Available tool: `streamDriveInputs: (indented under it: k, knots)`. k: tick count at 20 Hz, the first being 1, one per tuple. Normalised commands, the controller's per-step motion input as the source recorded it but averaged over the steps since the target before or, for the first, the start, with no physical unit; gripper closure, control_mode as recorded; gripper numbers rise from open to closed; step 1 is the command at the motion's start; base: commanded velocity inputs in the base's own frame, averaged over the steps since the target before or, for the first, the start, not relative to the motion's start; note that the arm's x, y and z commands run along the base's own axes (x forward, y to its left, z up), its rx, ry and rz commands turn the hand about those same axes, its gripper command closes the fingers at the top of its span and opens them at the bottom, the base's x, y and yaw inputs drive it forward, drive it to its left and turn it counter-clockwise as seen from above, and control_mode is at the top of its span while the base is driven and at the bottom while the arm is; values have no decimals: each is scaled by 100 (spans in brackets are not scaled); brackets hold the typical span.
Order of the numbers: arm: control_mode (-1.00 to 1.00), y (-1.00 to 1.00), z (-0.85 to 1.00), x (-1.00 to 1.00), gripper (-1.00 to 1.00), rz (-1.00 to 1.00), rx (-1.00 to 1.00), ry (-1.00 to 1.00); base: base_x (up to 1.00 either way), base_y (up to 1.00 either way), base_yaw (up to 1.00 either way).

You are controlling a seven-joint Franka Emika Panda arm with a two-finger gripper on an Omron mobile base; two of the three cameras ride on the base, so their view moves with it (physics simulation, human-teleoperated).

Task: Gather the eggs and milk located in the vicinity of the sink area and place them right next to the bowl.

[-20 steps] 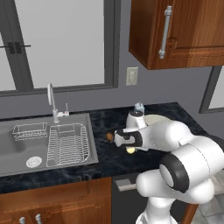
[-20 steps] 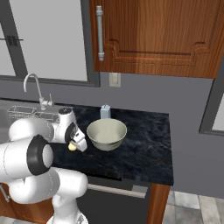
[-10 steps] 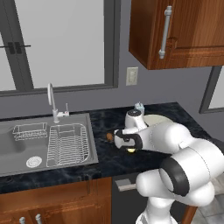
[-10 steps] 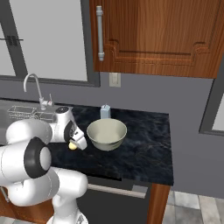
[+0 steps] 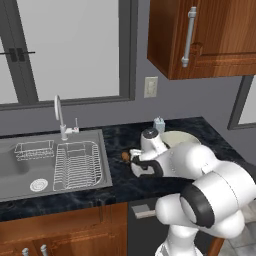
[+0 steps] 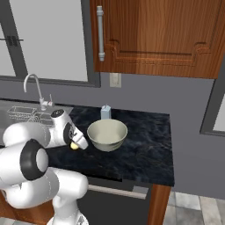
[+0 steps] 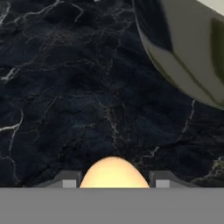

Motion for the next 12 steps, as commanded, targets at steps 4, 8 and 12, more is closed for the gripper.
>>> streamDriveInputs:
  k: [4, 8, 12]
  knots:
    - [-100, -27, 0, 6, 100, -1, 0, -7, 0, 0, 0]
    - [-100, -29, 0, 9, 100, -2, 0, -10, 0, 0, 0]
    - [-100, -14, -4, 11, 100, -4, 0, -10, 0, 0, 0]
